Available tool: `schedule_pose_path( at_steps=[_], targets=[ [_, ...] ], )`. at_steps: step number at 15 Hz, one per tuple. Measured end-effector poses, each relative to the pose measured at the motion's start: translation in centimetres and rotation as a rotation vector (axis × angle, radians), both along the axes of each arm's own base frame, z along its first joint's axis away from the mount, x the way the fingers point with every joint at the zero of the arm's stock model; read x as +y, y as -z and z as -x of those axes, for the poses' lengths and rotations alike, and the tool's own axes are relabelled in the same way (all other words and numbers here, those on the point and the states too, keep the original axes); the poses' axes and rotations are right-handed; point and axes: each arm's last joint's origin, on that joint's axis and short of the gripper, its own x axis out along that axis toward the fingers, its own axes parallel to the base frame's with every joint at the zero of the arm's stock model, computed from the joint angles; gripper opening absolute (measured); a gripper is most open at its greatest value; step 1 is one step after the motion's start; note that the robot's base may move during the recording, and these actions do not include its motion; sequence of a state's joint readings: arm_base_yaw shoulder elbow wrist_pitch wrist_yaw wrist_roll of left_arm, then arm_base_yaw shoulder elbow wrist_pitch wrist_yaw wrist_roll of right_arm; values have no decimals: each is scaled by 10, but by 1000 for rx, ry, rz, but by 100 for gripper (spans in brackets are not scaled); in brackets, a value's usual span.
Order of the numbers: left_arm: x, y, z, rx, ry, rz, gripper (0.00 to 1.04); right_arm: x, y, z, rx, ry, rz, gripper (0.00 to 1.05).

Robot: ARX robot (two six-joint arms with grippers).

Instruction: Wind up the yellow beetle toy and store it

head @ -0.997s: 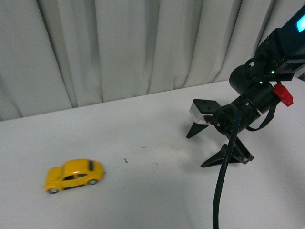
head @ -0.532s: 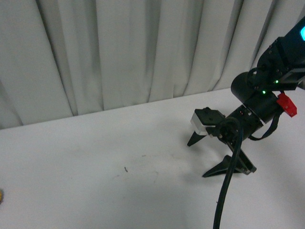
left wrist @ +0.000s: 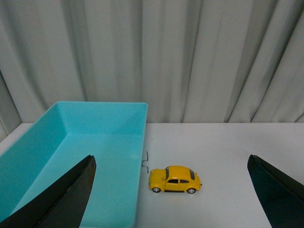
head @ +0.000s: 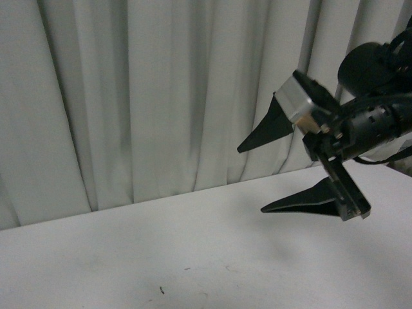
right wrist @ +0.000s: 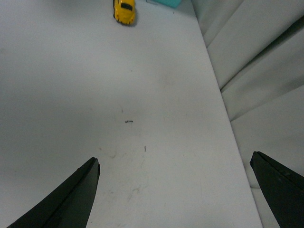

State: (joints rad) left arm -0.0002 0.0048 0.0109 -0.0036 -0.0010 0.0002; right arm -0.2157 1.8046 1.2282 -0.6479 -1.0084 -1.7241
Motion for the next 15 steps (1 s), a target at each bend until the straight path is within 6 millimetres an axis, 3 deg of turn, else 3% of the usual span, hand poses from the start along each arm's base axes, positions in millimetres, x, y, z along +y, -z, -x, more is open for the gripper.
schedule_pose_path(
  at_steps=[1, 2, 3, 4, 5, 7, 9, 10, 11, 15],
  targets=[
    [0, 0, 0, 0, 0, 0, 98, 3, -13, 10, -22, -9, -6, 98],
    [0, 0, 0, 0, 0, 0, 98, 9, -20, 12, -157, 39, 70, 95],
    [0, 0, 0, 0, 1, 0, 98, 19, -22, 23, -264, 256, 219, 86],
    [0, 0, 0, 1, 1, 0, 98, 31, -18, 38, -308, 433, 215, 79],
    [0, 0, 0, 0, 2, 0, 98, 38, -15, 56, -316, 613, 155, 71],
    [0, 0, 0, 0, -1, 0, 98, 44, -19, 93, -348, 973, -125, 55],
    [0, 0, 0, 0, 1, 0, 98, 50, -35, 135, -294, 1170, -493, 35],
    [0, 0, 0, 0, 0, 0, 98, 51, -35, 152, -233, 1200, -591, 26],
    [0, 0, 0, 0, 0, 0, 98, 51, -25, 186, -172, 1224, -728, 2],
    [0, 0, 0, 0, 0, 0, 98, 51, 3, 207, -151, 1230, -767, 2]
  ],
)
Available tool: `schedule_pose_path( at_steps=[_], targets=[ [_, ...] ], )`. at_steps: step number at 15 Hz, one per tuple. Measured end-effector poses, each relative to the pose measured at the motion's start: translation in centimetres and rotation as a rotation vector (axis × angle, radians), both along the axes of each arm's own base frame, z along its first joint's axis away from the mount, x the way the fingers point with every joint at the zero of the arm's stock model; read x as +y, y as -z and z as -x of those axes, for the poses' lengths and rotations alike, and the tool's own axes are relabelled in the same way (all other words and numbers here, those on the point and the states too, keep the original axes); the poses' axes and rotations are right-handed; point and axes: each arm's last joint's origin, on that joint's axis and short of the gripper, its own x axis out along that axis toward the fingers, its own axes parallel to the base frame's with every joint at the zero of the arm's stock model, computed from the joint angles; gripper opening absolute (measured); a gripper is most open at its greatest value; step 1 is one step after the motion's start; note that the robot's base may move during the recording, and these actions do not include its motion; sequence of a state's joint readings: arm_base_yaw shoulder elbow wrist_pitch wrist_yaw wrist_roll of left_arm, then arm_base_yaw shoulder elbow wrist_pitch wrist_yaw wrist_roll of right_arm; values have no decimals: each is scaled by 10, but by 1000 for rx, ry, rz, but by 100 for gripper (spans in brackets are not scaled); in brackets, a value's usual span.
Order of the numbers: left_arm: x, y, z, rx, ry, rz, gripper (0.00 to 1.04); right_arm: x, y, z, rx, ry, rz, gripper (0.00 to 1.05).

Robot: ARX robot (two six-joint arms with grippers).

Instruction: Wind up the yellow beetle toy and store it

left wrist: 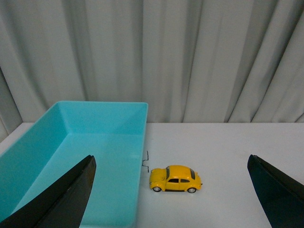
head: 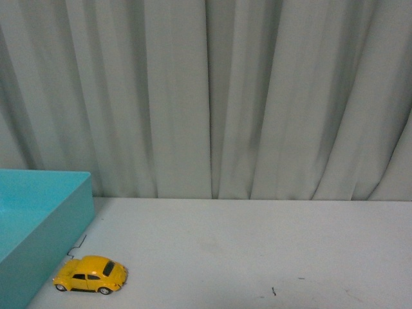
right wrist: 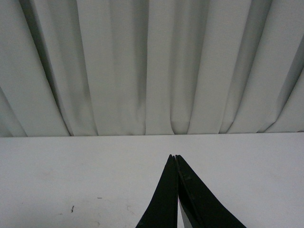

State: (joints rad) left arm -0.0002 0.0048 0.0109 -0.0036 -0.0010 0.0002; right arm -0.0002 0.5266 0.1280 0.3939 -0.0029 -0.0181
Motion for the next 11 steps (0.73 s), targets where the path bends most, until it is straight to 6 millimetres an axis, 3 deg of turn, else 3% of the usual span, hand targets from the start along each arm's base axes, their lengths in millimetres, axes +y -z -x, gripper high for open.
schedule_pose_path(
  at_steps=[11],
  targets=[
    [0, 0, 0, 0, 0, 0, 98, 0, 27, 23, -4, 0, -3, 2]
  ],
)
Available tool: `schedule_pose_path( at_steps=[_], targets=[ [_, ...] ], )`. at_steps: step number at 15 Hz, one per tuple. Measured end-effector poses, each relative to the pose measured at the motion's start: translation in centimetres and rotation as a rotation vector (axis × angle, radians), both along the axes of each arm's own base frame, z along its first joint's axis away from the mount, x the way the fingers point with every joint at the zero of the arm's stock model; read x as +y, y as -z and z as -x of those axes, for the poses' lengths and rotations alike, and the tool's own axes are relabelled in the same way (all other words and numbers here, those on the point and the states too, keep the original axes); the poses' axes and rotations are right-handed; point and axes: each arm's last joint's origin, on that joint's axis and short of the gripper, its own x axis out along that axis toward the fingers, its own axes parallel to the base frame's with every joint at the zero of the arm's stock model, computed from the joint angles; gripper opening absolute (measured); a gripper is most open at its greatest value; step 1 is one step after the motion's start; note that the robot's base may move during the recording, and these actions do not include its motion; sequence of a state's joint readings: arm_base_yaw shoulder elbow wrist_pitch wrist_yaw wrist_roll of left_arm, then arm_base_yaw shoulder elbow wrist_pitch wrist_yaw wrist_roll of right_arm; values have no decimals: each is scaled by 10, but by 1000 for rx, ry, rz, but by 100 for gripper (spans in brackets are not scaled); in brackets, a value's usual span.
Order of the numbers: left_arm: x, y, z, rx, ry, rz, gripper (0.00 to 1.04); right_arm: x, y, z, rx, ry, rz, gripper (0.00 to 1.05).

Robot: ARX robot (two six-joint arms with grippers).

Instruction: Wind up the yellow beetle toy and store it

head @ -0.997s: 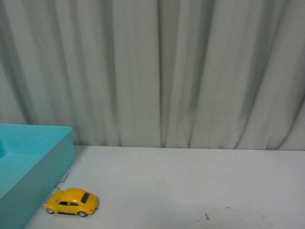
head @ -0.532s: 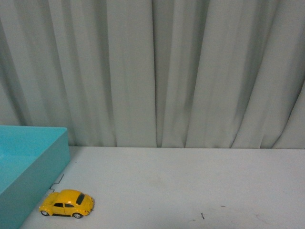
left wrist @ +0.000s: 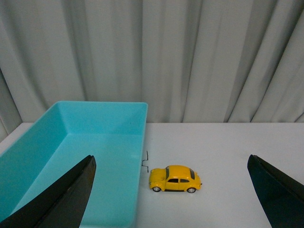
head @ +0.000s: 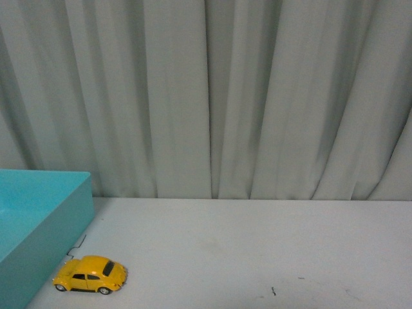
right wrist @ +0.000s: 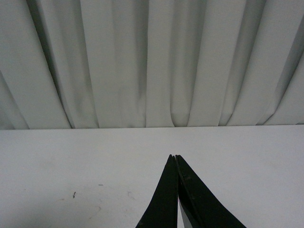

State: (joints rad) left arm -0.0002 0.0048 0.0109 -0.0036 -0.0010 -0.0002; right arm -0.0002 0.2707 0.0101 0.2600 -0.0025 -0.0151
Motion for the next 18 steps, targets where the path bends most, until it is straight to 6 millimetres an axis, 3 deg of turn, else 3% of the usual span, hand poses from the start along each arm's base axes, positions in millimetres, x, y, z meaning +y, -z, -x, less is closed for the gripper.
schedule_pose_path(
  at_steps=[7, 8, 13, 14, 18],
  targets=[
    [0, 0, 0, 0, 0, 0, 98, 0, 6, 14, 42, 0, 0, 2],
    [0, 0, 0, 0, 1, 0, 98, 0, 0, 17, -24, 1, 0, 2],
    [0, 0, 0, 0, 0, 0, 98, 0, 2, 17, -5, 3, 0, 2],
    [0, 0, 0, 0, 0, 0, 98, 0, 2, 17, -5, 3, 0, 5],
    [0, 0, 0, 0, 0, 0, 98, 0, 2, 17, -5, 3, 0, 53]
  ],
)
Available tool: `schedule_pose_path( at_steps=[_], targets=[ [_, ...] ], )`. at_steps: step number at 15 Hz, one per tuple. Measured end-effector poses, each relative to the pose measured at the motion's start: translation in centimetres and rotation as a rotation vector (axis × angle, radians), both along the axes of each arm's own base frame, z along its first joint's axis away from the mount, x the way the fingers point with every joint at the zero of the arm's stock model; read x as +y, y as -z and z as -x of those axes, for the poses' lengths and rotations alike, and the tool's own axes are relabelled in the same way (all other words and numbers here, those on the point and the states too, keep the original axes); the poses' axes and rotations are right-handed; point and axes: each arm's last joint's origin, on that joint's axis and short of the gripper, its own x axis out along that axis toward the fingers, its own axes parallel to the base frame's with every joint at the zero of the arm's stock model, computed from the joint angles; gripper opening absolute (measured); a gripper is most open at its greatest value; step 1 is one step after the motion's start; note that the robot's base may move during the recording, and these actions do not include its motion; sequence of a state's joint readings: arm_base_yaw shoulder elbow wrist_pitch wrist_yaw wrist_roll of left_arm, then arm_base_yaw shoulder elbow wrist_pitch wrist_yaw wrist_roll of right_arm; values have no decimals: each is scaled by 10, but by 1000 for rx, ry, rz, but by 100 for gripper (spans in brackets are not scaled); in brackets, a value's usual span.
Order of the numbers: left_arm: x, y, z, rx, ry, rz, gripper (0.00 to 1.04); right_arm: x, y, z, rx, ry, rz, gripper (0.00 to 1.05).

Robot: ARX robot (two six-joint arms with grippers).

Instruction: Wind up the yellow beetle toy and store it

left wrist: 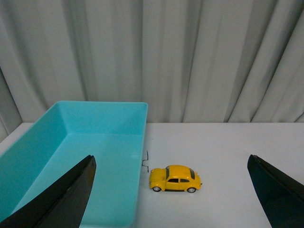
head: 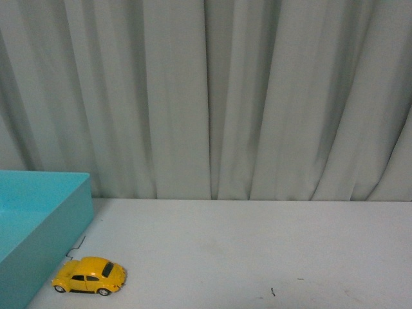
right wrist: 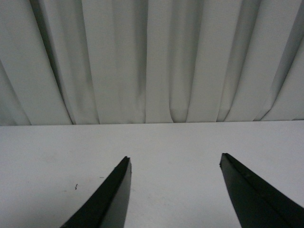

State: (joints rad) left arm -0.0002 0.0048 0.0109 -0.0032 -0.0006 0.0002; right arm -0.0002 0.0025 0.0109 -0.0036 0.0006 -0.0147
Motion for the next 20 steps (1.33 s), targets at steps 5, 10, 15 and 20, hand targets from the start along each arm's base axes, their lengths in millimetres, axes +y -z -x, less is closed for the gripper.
schedule_pose_path(
  at_steps=[5, 10, 15, 20],
  targets=[
    [0, 0, 0, 0, 0, 0, 98, 0, 0, 0, 0, 0, 0, 98],
    [0, 0, 0, 0, 0, 0, 98, 0, 0, 0, 0, 0, 0, 98],
    [0, 0, 0, -2, 0, 0, 98, 0, 0, 0, -1, 0, 0, 98],
    [0, 0, 0, 0, 0, 0, 98, 0, 0, 0, 1, 0, 0, 98]
  ],
)
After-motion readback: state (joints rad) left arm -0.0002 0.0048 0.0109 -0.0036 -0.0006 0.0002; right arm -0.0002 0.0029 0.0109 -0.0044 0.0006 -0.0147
